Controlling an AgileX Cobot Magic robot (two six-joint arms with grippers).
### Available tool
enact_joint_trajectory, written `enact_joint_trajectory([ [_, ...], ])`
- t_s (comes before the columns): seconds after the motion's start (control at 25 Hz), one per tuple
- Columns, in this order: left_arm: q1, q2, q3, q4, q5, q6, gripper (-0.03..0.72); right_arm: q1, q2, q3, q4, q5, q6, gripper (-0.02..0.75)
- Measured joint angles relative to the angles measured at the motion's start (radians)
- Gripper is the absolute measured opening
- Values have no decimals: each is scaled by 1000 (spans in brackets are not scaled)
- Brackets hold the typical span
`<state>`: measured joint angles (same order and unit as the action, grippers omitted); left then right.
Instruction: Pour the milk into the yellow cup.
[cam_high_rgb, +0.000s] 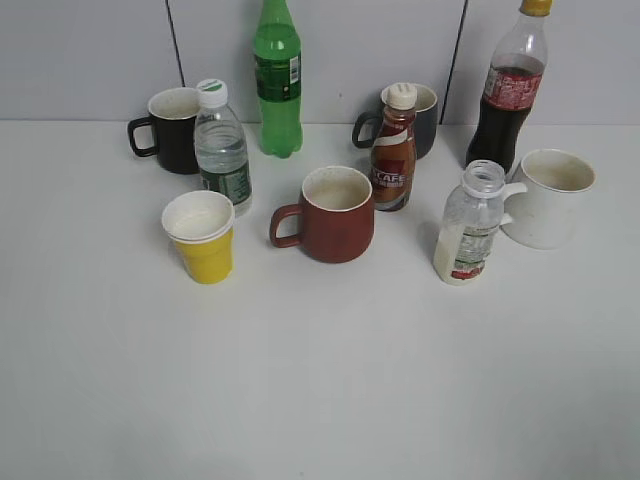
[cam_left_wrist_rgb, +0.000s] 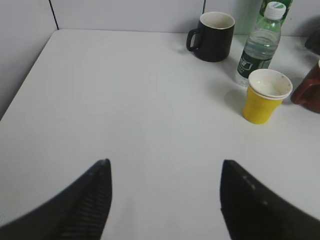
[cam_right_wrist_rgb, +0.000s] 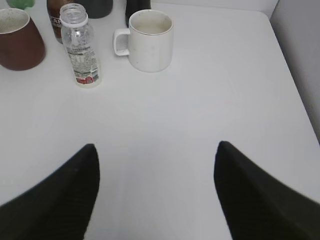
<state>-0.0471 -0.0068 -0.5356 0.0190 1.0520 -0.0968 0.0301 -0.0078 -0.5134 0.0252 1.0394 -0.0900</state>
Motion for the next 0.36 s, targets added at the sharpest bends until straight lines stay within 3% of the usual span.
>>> enact_joint_trajectory([
  [0.36, 0, 0, 0, 0, 0, 0, 513, 0, 0, 0, 0, 0, 0, 536],
])
